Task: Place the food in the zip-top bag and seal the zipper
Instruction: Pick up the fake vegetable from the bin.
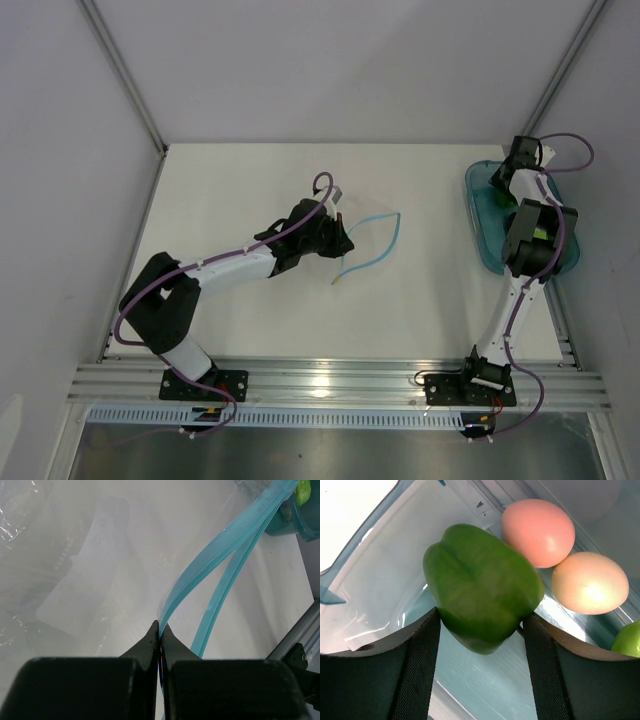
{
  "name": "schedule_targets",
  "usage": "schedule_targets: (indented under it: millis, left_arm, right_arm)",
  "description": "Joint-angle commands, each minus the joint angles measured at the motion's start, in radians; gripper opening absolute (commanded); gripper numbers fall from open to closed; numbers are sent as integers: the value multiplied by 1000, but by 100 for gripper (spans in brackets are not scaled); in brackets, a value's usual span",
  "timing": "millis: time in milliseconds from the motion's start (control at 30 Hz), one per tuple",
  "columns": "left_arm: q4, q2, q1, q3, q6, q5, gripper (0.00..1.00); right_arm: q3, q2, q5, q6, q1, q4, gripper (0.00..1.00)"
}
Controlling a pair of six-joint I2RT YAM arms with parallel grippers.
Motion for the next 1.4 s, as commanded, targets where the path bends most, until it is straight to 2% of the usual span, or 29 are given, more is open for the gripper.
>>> schedule_targets:
  millis: [0, 133, 167, 600, 800, 967, 1100, 1200, 1233, 1367]
  left_arm:
    - [32, -4, 3, -14, -32, 10, 1]
    - [19, -12, 1, -16, -32, 6, 1]
    - [16, -15, 1, -16, -32, 4, 1]
    - [-44, -33, -5, 15, -21, -7, 1]
    - [-113, -51, -5, 52, -32, 10, 0]
    - [-157, -50, -5, 85, -47, 46, 1]
    - [-186, -51, -5, 98, -50, 61, 1]
    - [-209, -53, -5, 104, -58, 67, 1]
    - [-217, -53, -5, 113, -58, 60, 1]
    - [-274, -45, -3, 156, -50, 47, 1]
  right_arm:
    - [-57, -37, -26, 15, -6, -44, 25]
    - [-85, -69, -39, 18, -6, -44, 1]
    - [-93, -80, -39, 16, -6, -44, 0]
    - [-222, -296, -11, 59, 28, -90, 0]
    - [-289, -439, 6, 67, 78, -122, 0]
    - [-347, -592, -54, 102, 108, -170, 0]
    - [-499, -758, -169, 110, 175, -151, 0]
    - [-580, -888, -192, 94, 261, -156, 0]
    - [-593, -916, -212, 90, 316, -157, 0]
    - [-622, -1037, -263, 72, 405, -211, 0]
